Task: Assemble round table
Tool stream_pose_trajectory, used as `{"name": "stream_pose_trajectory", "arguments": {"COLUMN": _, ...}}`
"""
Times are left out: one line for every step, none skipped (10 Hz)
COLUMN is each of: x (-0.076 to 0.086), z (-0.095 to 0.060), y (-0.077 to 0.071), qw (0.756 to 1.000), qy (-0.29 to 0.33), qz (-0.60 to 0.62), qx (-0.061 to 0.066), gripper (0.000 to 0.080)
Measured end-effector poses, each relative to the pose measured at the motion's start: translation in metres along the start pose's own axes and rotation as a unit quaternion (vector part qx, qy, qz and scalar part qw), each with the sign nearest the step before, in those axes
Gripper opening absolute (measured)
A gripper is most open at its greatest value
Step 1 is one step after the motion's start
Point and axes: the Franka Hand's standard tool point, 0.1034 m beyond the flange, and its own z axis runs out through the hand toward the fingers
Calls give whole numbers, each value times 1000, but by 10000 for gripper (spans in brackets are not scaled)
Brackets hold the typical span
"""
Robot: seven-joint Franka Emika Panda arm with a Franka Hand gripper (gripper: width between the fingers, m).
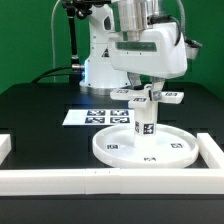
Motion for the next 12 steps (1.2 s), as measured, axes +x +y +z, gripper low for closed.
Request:
{"name": "stream_pose_trajectory", "arguments": {"x": 1, "z": 0, "y": 0, "qw": 1000, "qy": -1, "qz": 17, "qx": 1, "gripper": 448}}
{"name": "stream_pose_trajectory", "arguments": {"x": 1, "z": 0, "y": -1, "qw": 999, "qy": -2, "qz": 45, "qx": 2, "gripper": 448}}
{"name": "stream_pose_trajectory", "arguments": {"x": 1, "z": 0, "y": -1, "qw": 998, "qy": -4, "qz": 70, "qx": 3, "gripper": 448}}
{"name": "stream_pose_trajectory", "arguments": {"x": 1, "z": 0, "y": -1, "qw": 995, "qy": -5, "qz": 96, "qx": 4, "gripper": 448}}
{"name": "stream_pose_trajectory", "arguments": {"x": 1, "z": 0, "y": -1, "qw": 993, "qy": -7, "qz": 121, "qx": 5, "gripper": 448}}
{"name": "stream_pose_trajectory", "arguments": {"x": 1, "z": 0, "y": -1, "qw": 991, "qy": -8, "qz": 135, "qx": 6, "gripper": 448}}
{"name": "stream_pose_trajectory", "arguments": {"x": 2, "z": -1, "y": -2, "qw": 983, "qy": -11, "qz": 180, "qx": 11, "gripper": 448}}
{"name": "stream_pose_trajectory", "arguments": {"x": 2, "z": 0, "y": -3, "qw": 968, "qy": -15, "qz": 249, "qx": 23, "gripper": 448}}
{"name": "stream_pose_trajectory", "arguments": {"x": 2, "z": 0, "y": -3, "qw": 947, "qy": -19, "qz": 317, "qx": 37, "gripper": 448}}
{"name": "stream_pose_trajectory", "arguments": {"x": 2, "z": 0, "y": -2, "qw": 918, "qy": -25, "qz": 392, "qx": 48, "gripper": 448}}
{"name": "stream_pose_trajectory", "arguments": {"x": 3, "z": 0, "y": -2, "qw": 903, "qy": -31, "qz": 425, "qx": 56, "gripper": 448}}
{"name": "stream_pose_trajectory", "arguments": {"x": 3, "z": 0, "y": -3, "qw": 879, "qy": -38, "qz": 470, "qx": 69, "gripper": 448}}
